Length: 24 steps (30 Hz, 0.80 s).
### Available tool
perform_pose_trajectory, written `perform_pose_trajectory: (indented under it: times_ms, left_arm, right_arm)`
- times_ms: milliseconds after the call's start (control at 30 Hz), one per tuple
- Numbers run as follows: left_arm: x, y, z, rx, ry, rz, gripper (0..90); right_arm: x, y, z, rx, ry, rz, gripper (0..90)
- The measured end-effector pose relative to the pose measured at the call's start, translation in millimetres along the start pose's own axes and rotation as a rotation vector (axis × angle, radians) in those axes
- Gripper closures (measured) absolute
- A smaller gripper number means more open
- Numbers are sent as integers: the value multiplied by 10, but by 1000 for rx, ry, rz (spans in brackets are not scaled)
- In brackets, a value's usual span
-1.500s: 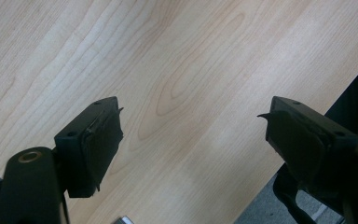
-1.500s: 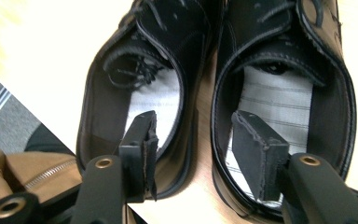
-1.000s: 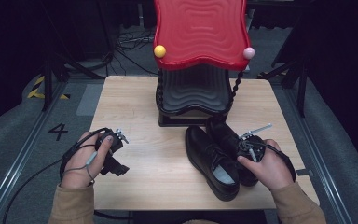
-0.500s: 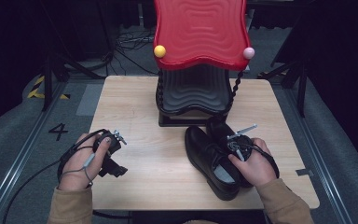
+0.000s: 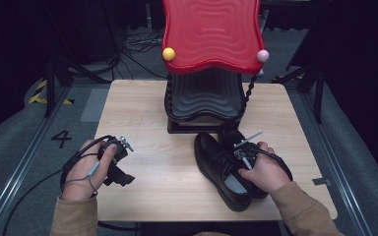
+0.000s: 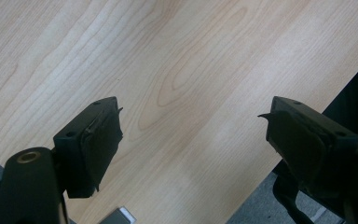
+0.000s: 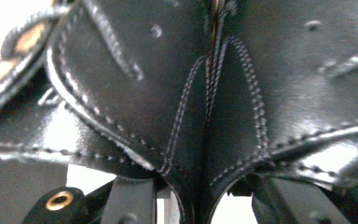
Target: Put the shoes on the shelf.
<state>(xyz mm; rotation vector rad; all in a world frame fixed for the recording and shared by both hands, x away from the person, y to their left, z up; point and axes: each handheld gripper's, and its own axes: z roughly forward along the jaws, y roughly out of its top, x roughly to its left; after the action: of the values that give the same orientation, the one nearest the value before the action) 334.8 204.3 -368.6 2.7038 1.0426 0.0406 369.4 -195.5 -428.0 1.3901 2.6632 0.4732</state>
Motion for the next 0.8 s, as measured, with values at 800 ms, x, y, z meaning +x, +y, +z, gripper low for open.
perform_pose_trajectory:
  times_ms: [800]
  left_arm:
    - [27, -3, -19, -6, 3, -4, 189]
  right_arm:
    - [-91, 163, -57, 96, 21, 111, 812]
